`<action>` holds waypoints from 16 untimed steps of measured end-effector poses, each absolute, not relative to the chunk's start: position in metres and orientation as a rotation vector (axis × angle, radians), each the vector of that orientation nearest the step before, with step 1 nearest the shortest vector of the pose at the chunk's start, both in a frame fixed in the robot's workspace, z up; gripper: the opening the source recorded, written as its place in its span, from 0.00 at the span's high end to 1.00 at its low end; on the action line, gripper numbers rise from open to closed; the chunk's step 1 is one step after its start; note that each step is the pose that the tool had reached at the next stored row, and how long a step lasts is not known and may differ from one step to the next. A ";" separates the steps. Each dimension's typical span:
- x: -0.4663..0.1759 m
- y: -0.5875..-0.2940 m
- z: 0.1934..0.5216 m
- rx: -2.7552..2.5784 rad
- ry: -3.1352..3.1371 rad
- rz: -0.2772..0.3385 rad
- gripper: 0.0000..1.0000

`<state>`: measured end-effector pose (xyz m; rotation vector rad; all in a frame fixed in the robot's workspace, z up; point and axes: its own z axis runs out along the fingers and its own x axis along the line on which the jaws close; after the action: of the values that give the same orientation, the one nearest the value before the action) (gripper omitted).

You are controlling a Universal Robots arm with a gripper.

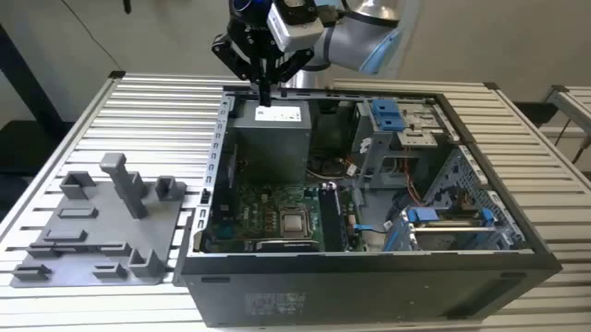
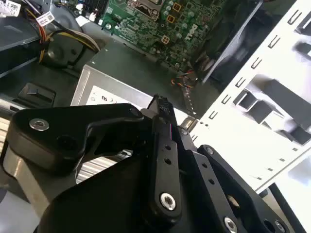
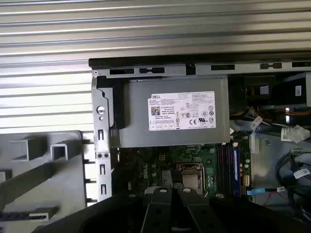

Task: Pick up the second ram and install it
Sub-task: 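Reach for the second ram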

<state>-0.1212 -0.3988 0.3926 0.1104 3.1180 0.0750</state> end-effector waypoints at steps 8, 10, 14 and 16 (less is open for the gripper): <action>-0.121 -0.399 0.393 0.110 3.118 0.075 0.89; -0.121 -0.399 0.393 0.110 3.118 0.075 0.89; -0.122 -0.399 0.393 0.111 3.118 0.075 0.89; -0.125 -0.399 0.393 0.110 3.118 0.075 0.89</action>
<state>-0.1247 -0.3988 0.3926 0.1104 3.1180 0.0750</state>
